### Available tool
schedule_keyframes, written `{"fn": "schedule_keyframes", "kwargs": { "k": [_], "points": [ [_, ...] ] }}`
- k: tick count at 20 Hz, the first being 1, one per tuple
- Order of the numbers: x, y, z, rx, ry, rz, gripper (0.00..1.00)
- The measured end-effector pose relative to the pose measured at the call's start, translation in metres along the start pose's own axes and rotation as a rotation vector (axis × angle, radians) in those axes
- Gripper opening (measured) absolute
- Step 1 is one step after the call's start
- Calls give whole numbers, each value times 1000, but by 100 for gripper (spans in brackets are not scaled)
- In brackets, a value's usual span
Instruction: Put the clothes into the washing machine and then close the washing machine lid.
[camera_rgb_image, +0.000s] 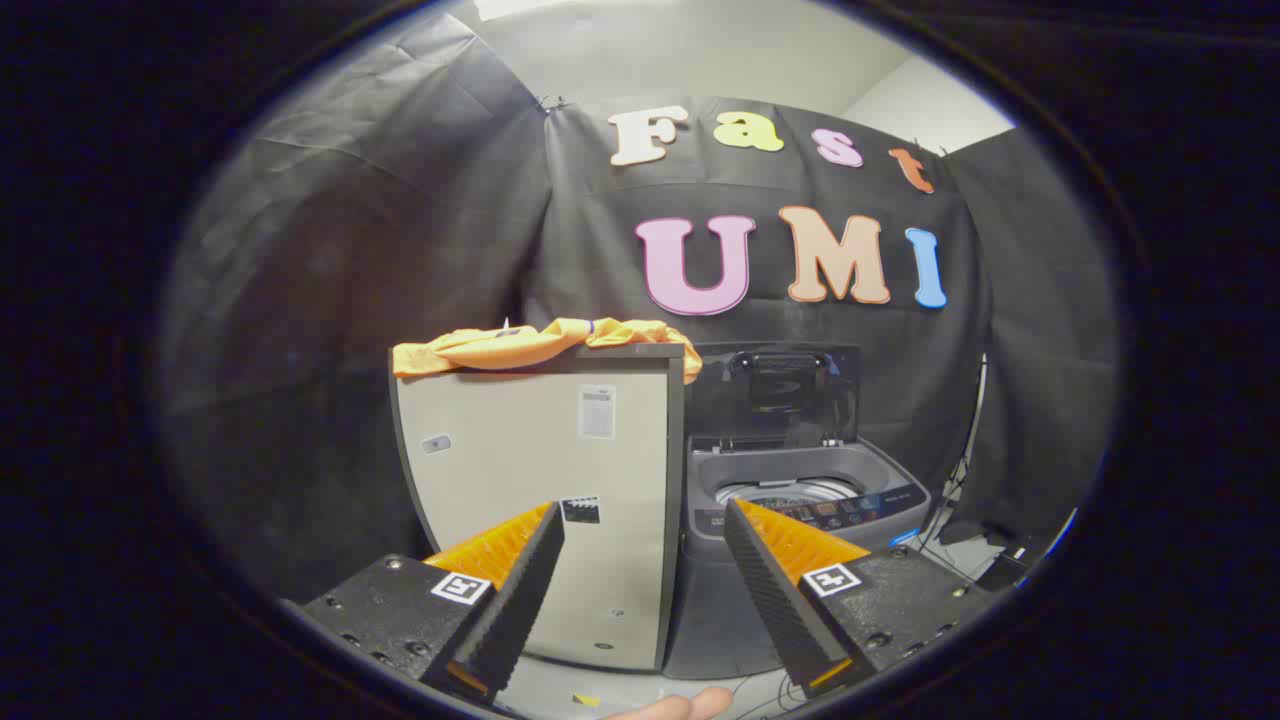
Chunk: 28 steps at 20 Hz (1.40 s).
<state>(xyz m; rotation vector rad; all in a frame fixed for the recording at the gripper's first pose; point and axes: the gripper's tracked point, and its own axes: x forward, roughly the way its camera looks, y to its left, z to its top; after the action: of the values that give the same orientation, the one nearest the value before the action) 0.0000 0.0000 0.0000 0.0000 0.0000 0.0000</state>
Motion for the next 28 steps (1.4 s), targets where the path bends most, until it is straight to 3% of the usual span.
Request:
{"fn": "schedule_keyframes", "kwargs": {
  "k": [9,15,21,28],
  "points": [
    [-1,-24,3,-30,-31,-48,97],
    [10,-14,3,-42,-4,-15,97],
    [40,24,43,-153,3,2,97],
    [110,100,114,-112,42,54,96]
  ]
}}
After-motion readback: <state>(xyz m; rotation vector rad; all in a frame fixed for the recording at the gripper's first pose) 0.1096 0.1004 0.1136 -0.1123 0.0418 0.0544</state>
